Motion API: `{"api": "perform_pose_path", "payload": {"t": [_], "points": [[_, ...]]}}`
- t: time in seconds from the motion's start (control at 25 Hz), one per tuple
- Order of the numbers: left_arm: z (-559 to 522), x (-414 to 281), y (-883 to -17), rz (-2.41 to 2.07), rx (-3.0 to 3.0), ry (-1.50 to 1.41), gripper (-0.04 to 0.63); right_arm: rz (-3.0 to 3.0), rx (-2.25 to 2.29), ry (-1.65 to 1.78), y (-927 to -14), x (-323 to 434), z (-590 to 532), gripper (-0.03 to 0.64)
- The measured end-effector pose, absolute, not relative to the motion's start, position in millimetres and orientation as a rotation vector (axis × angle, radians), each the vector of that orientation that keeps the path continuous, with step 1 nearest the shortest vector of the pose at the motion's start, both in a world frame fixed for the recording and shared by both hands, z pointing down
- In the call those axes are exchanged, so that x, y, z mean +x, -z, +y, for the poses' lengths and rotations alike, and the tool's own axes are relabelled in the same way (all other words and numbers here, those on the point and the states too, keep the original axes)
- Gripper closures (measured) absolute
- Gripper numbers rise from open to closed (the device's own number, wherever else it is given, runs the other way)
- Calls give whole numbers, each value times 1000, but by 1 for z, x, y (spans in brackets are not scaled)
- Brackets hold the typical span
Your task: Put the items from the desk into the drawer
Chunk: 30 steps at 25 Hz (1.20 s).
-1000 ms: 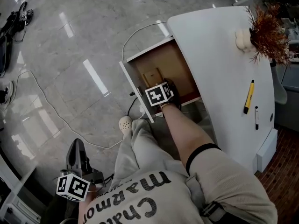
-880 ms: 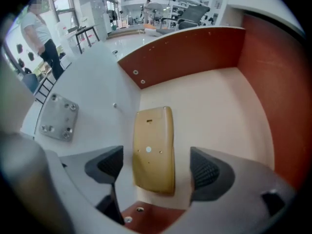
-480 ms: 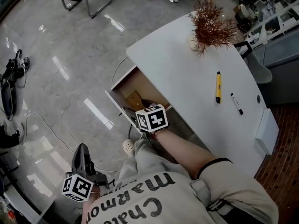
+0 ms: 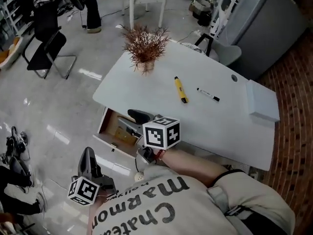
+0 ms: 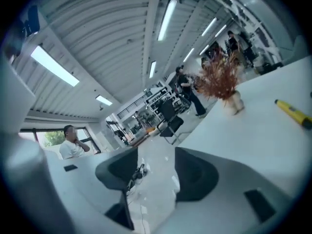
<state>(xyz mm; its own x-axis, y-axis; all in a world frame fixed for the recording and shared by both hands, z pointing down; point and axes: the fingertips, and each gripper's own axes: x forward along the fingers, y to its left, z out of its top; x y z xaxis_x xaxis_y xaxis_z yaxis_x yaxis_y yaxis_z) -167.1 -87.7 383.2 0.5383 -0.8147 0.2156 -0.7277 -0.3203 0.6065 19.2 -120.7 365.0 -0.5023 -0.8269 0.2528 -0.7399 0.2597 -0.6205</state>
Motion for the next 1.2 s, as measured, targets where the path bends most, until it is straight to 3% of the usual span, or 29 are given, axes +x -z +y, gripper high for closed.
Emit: {"api": "perform_pose_path", "payload": {"t": [0.32, 0.68, 1.2], "points": [[-99, -70, -363, -1081, 2226, 145, 594, 2210, -1853, 819, -334, 168, -95, 373], [-103, 16, -355, -1113, 2210, 199, 594, 2191, -2174, 829, -372, 308, -91, 373], [-79, -6, -383, -1408, 2037, 108, 594, 2315, -2328, 1158, -496, 352, -144, 301]]}}
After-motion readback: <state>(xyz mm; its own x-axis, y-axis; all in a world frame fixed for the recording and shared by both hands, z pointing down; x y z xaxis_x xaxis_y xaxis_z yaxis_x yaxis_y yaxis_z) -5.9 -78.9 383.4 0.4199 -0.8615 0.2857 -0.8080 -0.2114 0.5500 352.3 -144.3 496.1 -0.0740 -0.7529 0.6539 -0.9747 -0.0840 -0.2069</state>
